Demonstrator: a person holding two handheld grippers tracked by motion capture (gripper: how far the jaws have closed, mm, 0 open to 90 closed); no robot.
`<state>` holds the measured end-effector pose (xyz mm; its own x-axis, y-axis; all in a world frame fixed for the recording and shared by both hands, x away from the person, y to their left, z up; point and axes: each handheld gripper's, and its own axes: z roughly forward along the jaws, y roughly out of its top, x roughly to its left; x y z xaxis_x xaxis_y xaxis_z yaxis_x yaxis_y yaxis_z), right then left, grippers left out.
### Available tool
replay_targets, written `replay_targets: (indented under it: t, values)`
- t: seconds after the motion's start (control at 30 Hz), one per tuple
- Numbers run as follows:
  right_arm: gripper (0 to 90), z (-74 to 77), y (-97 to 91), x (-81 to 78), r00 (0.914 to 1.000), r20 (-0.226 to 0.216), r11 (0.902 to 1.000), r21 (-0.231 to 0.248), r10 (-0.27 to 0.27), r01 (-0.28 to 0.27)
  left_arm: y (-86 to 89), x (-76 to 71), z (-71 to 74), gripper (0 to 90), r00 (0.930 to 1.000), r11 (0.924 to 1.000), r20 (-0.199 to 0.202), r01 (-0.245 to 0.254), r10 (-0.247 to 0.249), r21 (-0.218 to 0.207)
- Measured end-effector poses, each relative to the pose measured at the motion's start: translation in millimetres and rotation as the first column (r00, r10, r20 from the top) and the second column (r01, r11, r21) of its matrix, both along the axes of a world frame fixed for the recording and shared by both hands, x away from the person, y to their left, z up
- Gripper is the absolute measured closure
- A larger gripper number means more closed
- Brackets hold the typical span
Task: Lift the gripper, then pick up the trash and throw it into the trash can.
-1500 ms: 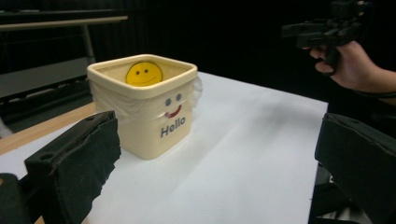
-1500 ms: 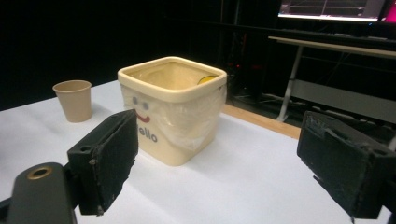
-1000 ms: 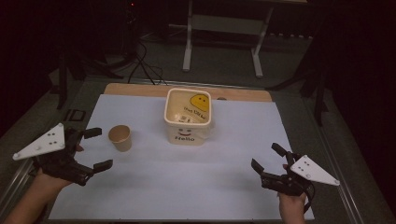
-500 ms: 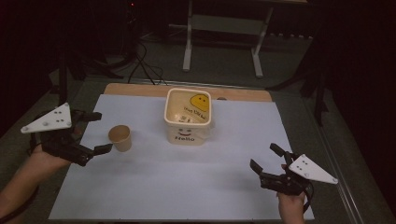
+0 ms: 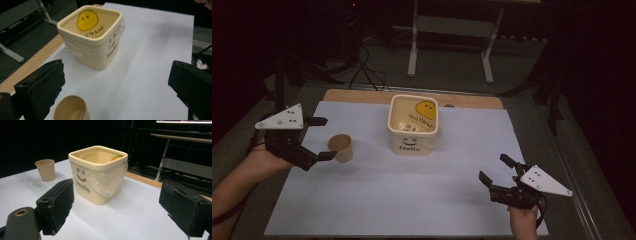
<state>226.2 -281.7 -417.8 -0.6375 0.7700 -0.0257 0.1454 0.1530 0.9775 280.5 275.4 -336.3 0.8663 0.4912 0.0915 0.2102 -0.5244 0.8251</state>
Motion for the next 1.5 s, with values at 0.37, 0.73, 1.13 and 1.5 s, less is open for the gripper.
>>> replay_targets:
  t: [0.37,0.73,1.13,1.5]
  values:
    - [12.5,-0.8,1.3,0.7,0.9998,-0.013,0.9999,-0.006,0.014,-0.014,-2.1,16.9,0.3,1.5,0.9988,0.9945,-0.049,0.004,0.001,0.105]
    - [12.5,-1.3,2.4,1.0,0.9997,-0.015,0.9997,-0.014,0.018,-0.018,-9.7,26.9,-3.8,1.5,0.9936,0.9781,-0.112,0.037,-0.014,0.205]
    - [12.5,-1.3,2.3,0.3,0.9996,-0.018,0.9996,-0.018,0.020,-0.021,-22.4,35.0,-9.5,1.5,0.9872,0.9485,-0.159,0.062,-0.012,0.311]
    - [12.5,-1.3,2.4,-0.1,0.9996,-0.018,0.9995,-0.024,0.020,-0.020,-26.8,49.1,-30.4,2.3,0.9707,0.9096,-0.240,0.083,0.019,0.407]
